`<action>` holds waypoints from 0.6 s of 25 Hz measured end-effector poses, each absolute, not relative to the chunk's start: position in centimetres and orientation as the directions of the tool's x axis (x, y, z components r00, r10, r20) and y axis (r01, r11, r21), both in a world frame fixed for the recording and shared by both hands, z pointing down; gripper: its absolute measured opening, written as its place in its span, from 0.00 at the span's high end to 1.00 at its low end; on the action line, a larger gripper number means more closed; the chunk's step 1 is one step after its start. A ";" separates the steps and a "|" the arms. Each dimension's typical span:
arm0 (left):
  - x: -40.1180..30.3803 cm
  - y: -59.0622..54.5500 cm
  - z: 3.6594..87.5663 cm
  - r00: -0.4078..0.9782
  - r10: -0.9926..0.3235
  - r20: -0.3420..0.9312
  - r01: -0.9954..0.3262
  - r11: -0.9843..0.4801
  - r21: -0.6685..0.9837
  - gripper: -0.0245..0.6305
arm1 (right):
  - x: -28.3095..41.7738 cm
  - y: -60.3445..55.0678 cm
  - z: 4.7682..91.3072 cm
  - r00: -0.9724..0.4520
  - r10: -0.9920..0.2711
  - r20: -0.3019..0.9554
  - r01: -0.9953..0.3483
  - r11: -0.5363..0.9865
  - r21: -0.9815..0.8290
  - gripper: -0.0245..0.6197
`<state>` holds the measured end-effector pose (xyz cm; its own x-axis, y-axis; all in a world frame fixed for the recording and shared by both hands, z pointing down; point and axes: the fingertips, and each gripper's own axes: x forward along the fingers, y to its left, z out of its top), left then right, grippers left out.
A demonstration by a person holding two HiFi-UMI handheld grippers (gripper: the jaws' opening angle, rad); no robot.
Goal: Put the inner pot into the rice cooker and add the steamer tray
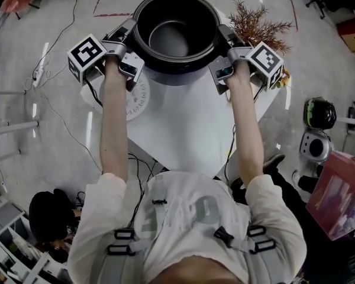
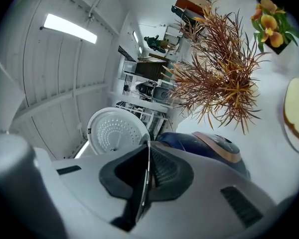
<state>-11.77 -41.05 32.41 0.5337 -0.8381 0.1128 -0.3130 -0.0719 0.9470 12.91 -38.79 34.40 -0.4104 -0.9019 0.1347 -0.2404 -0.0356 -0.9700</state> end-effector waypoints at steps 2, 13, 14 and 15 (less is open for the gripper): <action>-11.9 -41.1 33.0 0.534 -0.836 0.126 -0.311 -0.056 0.949 0.91 | 12.8 -38.9 34.7 -0.418 -0.897 0.144 -0.242 -0.042 -0.969 0.93; -11.4 -41.6 34.5 0.560 -0.763 0.323 -0.597 -0.101 0.796 0.91 | 12.3 -39.0 36.1 -0.502 -0.800 0.329 -0.518 -0.027 -0.855 0.91; -11.4 -41.5 34.9 0.555 -0.756 0.347 -0.625 -0.105 0.773 0.91 | 12.2 -39.0 36.1 -0.508 -0.792 0.337 -0.531 -0.020 -0.847 0.91; -11.5 -41.2 35.3 0.551 -0.753 0.361 -0.644 -0.108 0.757 0.91 | 12.2 -38.9 36.1 -0.514 -0.785 0.347 -0.550 -0.009 -0.835 0.91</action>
<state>-11.45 -41.23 35.28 0.5508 -0.7526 0.3609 -0.6440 -0.1081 0.7573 12.16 -38.88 36.14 -0.5135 -0.7847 0.3472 -0.5501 -0.0095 -0.8350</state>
